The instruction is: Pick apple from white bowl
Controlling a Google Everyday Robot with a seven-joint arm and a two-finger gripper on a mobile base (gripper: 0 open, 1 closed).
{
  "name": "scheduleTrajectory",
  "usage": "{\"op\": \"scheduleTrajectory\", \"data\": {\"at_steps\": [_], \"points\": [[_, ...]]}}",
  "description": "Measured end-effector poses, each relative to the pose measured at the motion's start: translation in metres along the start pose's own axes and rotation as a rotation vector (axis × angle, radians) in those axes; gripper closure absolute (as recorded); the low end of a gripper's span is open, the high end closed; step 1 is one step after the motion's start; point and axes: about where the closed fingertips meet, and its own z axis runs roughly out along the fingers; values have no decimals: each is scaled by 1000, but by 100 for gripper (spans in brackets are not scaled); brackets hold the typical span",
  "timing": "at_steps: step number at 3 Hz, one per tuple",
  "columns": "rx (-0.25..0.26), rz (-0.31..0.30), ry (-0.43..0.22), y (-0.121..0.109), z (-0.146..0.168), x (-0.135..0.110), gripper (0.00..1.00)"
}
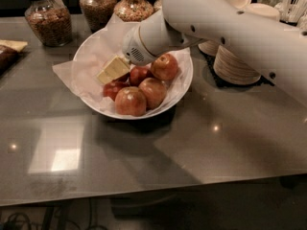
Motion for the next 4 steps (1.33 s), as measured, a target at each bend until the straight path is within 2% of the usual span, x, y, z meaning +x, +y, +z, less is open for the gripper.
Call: {"op": "scheduleTrajectory", "data": {"at_steps": [2, 4], "points": [[23, 104, 31, -1, 9, 12, 21], [28, 165, 64, -4, 25, 25, 25]]}}
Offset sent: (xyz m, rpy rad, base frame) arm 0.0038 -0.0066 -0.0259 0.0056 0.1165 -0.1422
